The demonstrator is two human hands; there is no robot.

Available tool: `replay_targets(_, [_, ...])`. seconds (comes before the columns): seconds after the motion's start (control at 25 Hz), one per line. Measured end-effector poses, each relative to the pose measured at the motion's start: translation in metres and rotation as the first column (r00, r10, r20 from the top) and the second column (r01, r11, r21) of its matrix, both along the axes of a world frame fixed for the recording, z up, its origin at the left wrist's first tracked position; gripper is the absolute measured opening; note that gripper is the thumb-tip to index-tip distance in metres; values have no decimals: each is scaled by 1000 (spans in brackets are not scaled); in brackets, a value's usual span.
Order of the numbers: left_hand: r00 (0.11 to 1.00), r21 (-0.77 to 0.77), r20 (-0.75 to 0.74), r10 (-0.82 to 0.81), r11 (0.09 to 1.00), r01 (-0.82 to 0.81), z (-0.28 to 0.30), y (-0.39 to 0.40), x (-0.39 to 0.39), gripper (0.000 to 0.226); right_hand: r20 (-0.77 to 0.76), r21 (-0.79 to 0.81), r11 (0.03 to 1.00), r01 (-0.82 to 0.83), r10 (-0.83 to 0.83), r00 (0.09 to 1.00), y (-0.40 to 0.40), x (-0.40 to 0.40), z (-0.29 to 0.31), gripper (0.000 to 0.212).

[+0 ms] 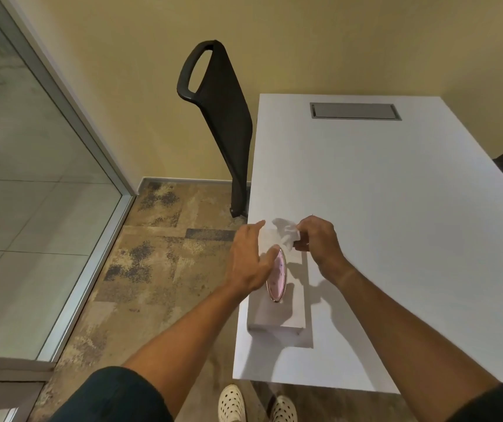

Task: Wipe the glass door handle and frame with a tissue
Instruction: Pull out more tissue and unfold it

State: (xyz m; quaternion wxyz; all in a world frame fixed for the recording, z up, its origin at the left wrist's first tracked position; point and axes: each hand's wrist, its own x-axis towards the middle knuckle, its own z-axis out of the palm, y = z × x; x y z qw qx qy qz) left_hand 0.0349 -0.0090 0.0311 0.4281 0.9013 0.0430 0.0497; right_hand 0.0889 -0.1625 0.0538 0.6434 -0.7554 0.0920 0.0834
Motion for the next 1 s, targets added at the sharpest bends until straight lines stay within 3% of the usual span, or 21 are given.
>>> replay_targets(0.32, [997,-214,78,3,977,14,41,-12,12,25,-78,137,970,-201,213,974,3,-5,22,20])
replay_targets(0.52, [995,-294,58,81,954,-61,49,-12,20,25,-55,126,973,-191,199,978,2,-2,32,26])
replay_targets(0.68, [995,-426,-44,92,899,-102,53,-7,27,17,-15,164,971,-171,176,984,-4,-2,33,29])
replay_targets(1.0, [991,-494,-94,97,859,-131,46,6,34,20,40,185,978,-98,93,995,-6,3,24,13])
